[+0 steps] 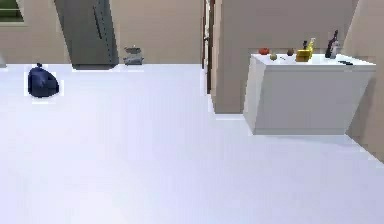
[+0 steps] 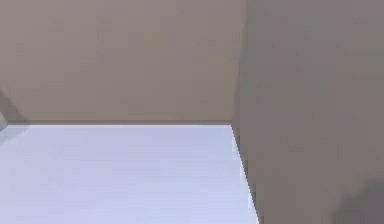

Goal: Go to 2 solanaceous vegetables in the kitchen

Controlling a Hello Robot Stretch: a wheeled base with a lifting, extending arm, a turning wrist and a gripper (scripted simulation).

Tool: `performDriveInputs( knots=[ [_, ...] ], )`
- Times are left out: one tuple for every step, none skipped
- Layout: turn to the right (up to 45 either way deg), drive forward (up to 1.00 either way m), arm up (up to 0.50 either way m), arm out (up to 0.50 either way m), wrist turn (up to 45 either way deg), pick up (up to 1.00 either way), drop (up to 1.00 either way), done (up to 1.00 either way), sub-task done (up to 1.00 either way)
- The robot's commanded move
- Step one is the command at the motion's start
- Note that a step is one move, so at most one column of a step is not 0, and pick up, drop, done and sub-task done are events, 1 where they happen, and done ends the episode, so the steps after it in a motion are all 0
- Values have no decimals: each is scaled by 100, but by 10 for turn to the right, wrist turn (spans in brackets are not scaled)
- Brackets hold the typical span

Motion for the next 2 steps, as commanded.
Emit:
performDriveInputs(
  knots=[
    [150,0,0,0,0,0,0,0,0],
    [0,100,0,0,0,0,0,0,0]
  ],
)
